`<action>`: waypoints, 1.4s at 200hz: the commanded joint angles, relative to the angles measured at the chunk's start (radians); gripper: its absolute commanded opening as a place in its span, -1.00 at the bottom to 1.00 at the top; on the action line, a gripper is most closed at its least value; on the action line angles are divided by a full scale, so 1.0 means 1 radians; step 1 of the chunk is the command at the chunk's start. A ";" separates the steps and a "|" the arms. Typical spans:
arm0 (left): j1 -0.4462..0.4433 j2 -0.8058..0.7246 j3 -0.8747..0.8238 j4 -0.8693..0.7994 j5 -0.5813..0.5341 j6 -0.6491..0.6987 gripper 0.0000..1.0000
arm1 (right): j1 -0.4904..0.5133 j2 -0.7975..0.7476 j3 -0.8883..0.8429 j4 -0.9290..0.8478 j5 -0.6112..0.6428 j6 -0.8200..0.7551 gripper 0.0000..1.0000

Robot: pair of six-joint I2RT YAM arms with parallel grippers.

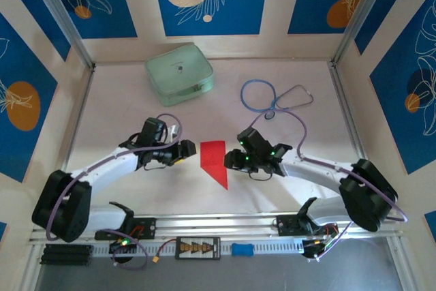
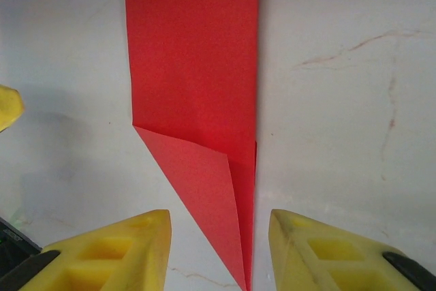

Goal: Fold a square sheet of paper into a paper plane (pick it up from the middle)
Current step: Fourth fold the wing at the center of the table.

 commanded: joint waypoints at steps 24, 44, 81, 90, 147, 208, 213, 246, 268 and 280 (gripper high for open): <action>0.009 0.070 -0.014 0.126 0.122 -0.057 0.28 | -0.014 0.107 0.053 0.046 -0.068 -0.038 -0.25; 0.009 0.084 -0.003 0.117 0.121 -0.046 0.29 | -0.024 0.132 0.047 0.080 -0.099 -0.035 -0.35; 0.010 0.130 0.020 0.103 0.128 -0.034 0.26 | -0.041 0.171 0.038 0.119 -0.140 -0.036 -0.39; 0.010 0.142 0.028 0.100 0.129 -0.032 0.26 | -0.041 0.176 0.034 0.134 -0.147 -0.037 -0.42; 0.009 0.201 0.071 0.097 0.135 -0.034 0.20 | -0.065 0.220 0.033 0.170 -0.205 -0.054 -0.47; 0.009 0.222 0.096 0.066 0.129 -0.030 0.19 | -0.076 0.178 0.008 0.169 -0.185 -0.060 -0.43; 0.009 0.223 0.096 0.067 0.130 -0.030 0.19 | -0.078 0.181 0.007 0.168 -0.188 -0.062 -0.40; 0.009 0.229 0.093 0.069 0.129 -0.036 0.20 | -0.080 0.193 -0.003 0.172 -0.186 -0.058 -0.36; 0.008 0.236 0.090 0.072 0.132 -0.040 0.20 | -0.081 0.194 -0.012 0.191 -0.197 -0.057 -0.39; 0.007 0.243 0.092 0.075 0.137 -0.042 0.19 | -0.081 0.198 -0.012 0.199 -0.207 -0.060 -0.48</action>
